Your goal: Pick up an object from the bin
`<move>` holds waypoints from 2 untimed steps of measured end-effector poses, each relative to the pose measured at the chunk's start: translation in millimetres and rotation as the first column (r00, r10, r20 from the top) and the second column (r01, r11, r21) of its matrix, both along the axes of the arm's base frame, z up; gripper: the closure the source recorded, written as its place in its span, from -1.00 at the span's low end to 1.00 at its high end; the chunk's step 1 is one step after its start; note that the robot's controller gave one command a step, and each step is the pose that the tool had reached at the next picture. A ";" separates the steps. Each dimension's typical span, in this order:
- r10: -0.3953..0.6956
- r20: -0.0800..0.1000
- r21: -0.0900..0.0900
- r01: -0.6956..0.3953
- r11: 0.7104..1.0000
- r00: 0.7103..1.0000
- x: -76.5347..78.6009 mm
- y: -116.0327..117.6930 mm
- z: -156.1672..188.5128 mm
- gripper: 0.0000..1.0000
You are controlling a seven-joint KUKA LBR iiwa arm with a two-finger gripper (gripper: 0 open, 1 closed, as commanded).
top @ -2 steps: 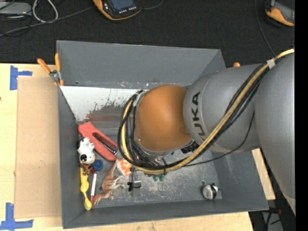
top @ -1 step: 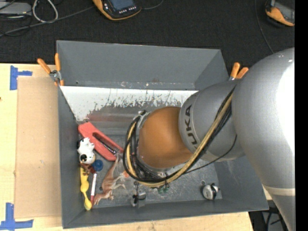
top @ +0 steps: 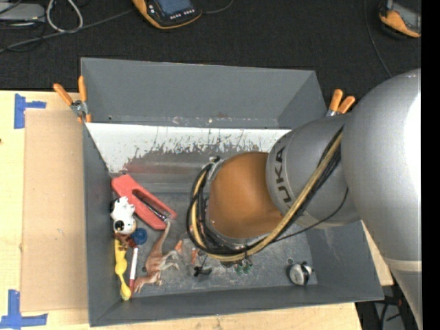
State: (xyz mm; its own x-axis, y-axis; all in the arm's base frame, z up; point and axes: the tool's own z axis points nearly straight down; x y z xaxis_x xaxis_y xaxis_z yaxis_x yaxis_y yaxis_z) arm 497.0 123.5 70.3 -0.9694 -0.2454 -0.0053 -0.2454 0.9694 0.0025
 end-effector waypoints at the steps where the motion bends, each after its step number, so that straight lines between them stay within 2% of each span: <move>1: -0.002 0.000 0.000 0.002 1.000 1.000 0.0 -0.1 0.2 1.00; 2: -0.030 -0.007 -0.001 0.030 1.000 1.000 2.2 -2.5 60.1 1.00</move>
Offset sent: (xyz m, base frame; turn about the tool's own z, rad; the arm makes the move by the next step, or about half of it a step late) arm 0.0056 -0.0039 0.0851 0.0445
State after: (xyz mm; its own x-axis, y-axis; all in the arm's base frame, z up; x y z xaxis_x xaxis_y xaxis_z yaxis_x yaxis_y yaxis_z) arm 499.3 121.0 130.4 -0.9764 -0.2158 0.0020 -0.2158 0.9764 0.0031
